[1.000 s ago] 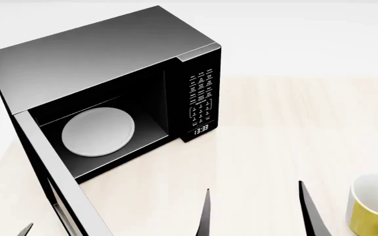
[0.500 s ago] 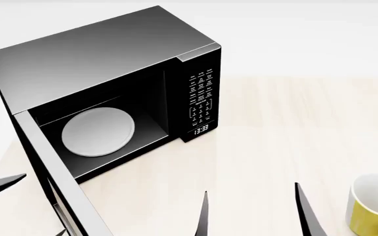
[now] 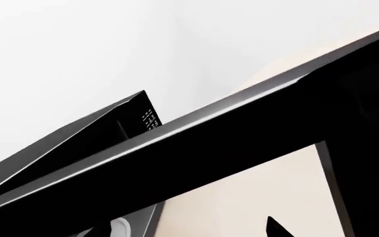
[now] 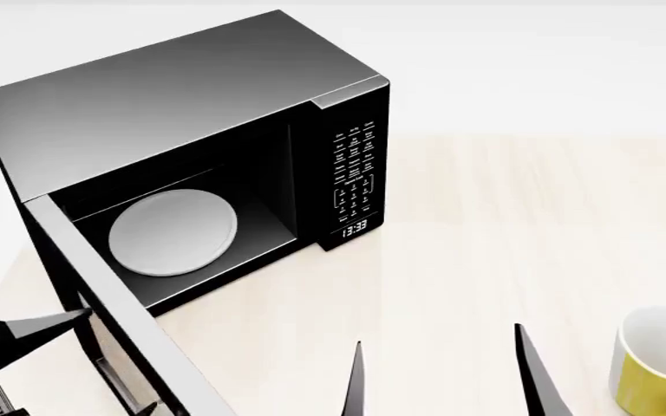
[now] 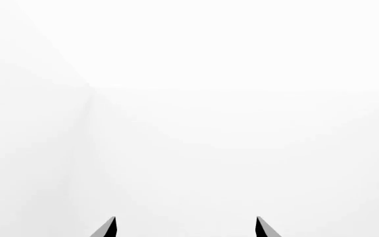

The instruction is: Close the microwave.

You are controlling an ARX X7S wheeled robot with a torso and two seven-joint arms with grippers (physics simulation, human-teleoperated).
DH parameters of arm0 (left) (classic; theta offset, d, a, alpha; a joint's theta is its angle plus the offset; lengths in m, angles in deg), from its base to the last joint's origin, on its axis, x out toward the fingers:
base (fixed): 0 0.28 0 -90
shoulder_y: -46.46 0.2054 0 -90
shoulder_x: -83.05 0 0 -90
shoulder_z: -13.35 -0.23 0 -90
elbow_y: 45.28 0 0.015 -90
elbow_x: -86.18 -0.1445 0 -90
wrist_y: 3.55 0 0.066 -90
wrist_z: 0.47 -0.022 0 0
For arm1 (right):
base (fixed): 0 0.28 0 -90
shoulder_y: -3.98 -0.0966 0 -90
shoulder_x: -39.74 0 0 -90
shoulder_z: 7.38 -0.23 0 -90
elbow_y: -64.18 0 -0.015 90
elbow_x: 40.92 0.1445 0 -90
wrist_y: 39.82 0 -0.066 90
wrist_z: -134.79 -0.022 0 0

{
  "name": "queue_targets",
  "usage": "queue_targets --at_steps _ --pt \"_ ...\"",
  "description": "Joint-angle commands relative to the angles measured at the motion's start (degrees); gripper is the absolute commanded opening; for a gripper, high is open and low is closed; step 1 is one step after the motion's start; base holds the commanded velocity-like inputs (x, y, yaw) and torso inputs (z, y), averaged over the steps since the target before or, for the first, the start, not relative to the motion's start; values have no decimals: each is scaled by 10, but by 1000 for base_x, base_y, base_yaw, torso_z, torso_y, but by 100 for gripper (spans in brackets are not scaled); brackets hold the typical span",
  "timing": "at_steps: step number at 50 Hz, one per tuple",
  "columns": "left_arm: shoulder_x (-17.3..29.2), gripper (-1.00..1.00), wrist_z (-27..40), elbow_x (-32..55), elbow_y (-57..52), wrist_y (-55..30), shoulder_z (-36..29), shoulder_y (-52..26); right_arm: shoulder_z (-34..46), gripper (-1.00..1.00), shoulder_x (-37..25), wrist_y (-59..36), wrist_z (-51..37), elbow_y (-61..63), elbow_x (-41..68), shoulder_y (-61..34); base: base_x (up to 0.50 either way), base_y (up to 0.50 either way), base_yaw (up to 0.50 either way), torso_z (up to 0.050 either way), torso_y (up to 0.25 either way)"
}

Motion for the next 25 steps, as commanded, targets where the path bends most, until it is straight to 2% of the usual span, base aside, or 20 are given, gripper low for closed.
queue_targets --at_steps 1,25 --pt "-36 100 -21 -1 31 11 -13 -15 -4 100 2 3 4 -2 -2 -1 0 0 0 0 0" --pt "-89 100 -1 -33 97 56 -21 -60 1 100 -2 3 -2 -6 1 -2 0 0 0 0 0"
